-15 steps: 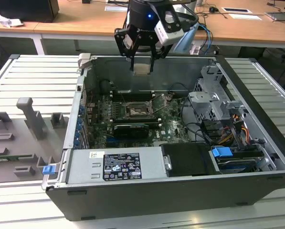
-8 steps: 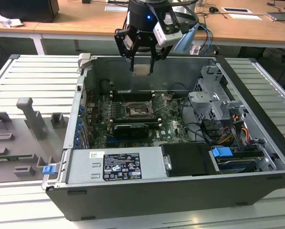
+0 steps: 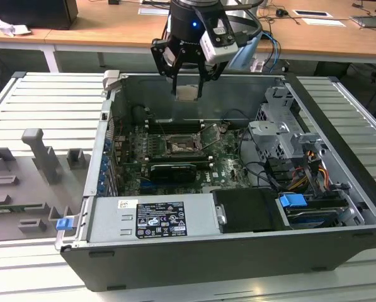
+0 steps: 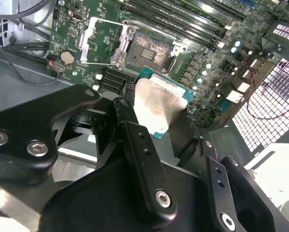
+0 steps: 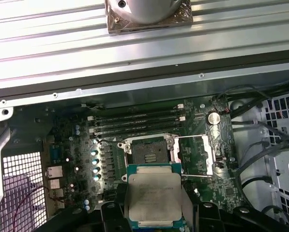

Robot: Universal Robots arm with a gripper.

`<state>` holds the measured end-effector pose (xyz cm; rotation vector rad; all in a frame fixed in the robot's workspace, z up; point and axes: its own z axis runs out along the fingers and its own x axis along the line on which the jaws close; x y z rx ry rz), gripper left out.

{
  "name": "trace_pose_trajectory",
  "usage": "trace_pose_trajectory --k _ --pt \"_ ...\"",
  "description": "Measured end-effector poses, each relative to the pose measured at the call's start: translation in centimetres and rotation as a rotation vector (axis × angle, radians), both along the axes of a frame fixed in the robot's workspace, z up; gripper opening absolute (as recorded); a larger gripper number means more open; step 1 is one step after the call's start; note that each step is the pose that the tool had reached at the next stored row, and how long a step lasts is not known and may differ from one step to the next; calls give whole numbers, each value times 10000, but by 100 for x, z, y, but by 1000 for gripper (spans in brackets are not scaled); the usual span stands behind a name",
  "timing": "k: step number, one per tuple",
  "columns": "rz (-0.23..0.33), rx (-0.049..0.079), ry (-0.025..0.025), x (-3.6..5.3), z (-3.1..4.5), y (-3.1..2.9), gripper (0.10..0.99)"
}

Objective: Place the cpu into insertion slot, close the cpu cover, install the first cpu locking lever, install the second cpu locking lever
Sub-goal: 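Place the cpu into insertion slot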

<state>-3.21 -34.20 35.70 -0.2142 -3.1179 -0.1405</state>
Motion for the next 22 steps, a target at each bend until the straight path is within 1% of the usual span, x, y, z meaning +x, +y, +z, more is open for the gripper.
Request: trace_pose_trajectory --k 5,12,19,22 --pt "-77 -2 1 0 -12 0 525" --pt "-839 -2 1 0 -26 0 525" --pt "-1317 0 0 0 -35 0 525" --pt "-1900 0 0 0 -54 0 525"
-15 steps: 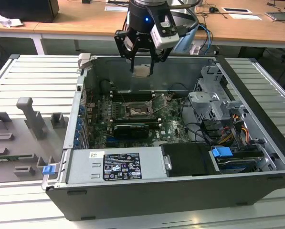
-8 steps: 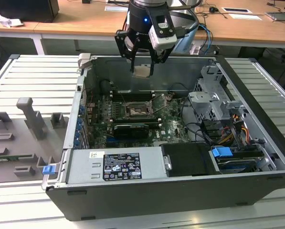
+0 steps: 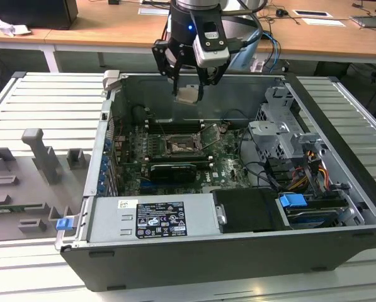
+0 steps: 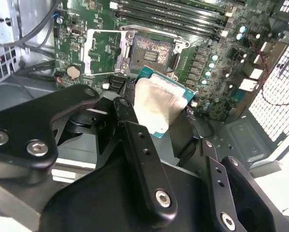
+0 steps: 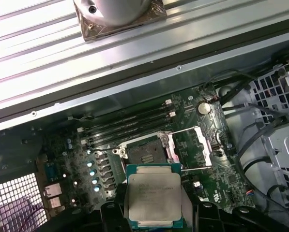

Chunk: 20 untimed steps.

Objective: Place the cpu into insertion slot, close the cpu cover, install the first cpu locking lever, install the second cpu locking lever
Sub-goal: 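Place the cpu into insertion slot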

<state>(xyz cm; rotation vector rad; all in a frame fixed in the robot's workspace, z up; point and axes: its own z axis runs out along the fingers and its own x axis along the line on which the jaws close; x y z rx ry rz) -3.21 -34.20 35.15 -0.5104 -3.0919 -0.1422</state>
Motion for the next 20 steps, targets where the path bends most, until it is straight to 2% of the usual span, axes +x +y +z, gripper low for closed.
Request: trace_pose_trajectory --k 5,15,20 --pt "-664 -2 1 0 -14 0 525" --pt "-794 -4 1 0 -65 0 525" --pt "-1423 -5 1 0 -81 0 525"
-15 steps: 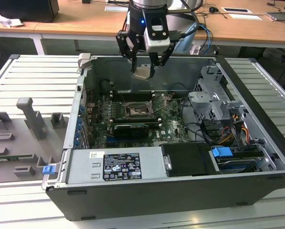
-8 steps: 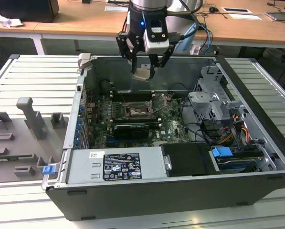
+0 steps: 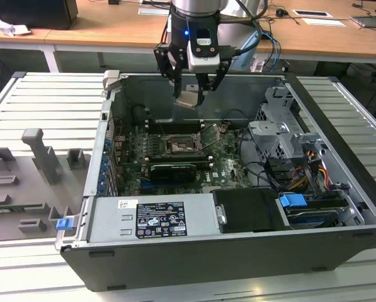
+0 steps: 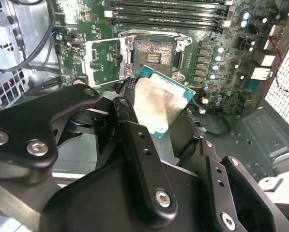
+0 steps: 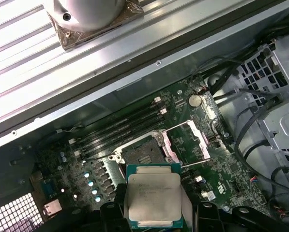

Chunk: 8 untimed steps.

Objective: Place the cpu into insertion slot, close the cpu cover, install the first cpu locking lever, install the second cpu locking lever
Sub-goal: 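Place the cpu into insertion slot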

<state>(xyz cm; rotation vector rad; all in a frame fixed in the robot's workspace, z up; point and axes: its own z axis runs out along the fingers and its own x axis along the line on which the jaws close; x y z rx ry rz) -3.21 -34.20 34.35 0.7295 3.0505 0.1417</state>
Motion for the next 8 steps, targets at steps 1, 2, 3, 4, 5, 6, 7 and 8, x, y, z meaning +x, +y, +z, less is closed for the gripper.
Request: trace_pose_trajectory --k 1,2,3,4,5,6,7,8 --pt "-115 1 0 0 -1 0 525" --pt "-188 1 0 0 -2 0 525" --pt "-301 3 0 0 -7 1 525" --pt "-356 3 0 0 -10 0 525" --pt "-383 2 0 0 -13 0 525" --pt "-402 2 -1 0 -19 0 525" --pt "-404 1 0 0 -22 0 525" --pt "-405 1 0 0 -25 0 525"
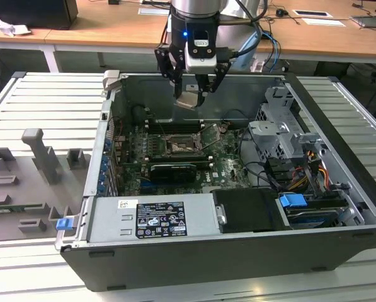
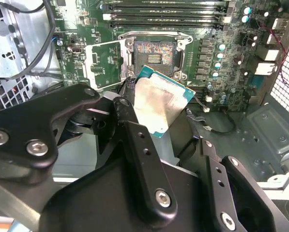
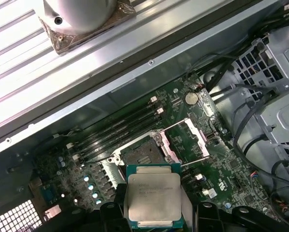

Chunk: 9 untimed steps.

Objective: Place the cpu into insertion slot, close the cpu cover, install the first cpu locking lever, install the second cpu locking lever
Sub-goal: 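Place the cpu into insertion slot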

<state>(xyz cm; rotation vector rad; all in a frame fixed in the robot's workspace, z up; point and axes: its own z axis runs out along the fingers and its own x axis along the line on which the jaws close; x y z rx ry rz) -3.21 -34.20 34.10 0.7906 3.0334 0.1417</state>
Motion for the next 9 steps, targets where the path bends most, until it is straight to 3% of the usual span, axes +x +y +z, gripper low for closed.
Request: trace_pose_trajectory --k 9 --pt "-106 0 0 0 -20 0 525"
